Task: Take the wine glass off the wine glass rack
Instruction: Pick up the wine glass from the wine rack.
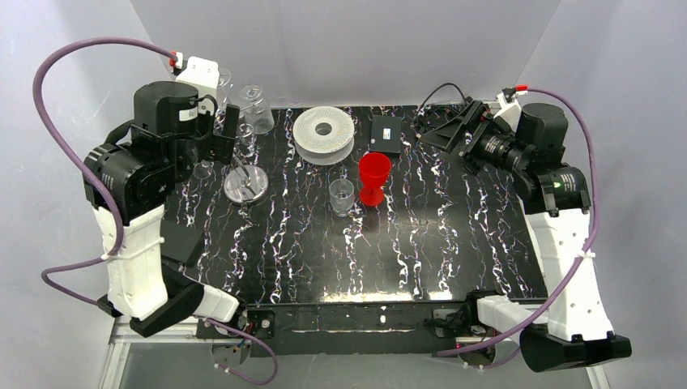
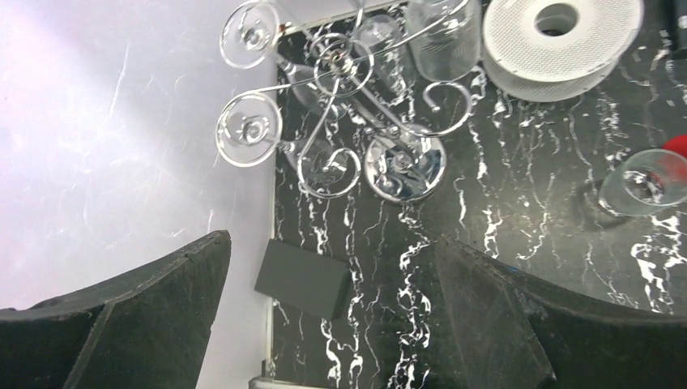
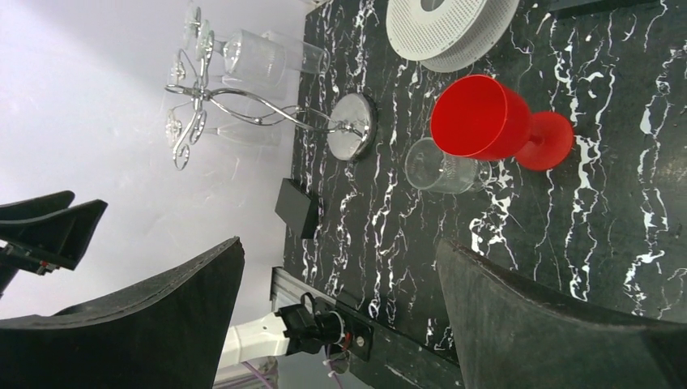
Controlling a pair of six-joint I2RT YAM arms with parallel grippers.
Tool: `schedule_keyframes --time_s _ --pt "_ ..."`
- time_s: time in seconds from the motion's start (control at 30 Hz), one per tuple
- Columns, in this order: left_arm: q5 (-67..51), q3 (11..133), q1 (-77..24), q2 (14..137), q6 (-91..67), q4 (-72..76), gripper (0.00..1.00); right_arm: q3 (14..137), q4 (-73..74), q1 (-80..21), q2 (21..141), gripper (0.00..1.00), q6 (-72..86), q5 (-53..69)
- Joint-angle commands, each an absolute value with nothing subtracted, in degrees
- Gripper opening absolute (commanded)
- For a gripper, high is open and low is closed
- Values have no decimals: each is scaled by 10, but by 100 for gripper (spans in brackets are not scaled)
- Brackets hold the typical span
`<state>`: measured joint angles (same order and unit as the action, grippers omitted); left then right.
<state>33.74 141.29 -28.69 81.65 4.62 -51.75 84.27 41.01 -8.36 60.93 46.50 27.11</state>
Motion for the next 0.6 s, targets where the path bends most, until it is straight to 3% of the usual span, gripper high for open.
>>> schedule_keyframes --time_s 0.0,0.57 --pt "356 1401 -241 829 54 -530 98 881 424 -83 621 96 416 283" --pt "146 1439 27 906 -62 -582 98 954 450 -125 686 97 352 239"
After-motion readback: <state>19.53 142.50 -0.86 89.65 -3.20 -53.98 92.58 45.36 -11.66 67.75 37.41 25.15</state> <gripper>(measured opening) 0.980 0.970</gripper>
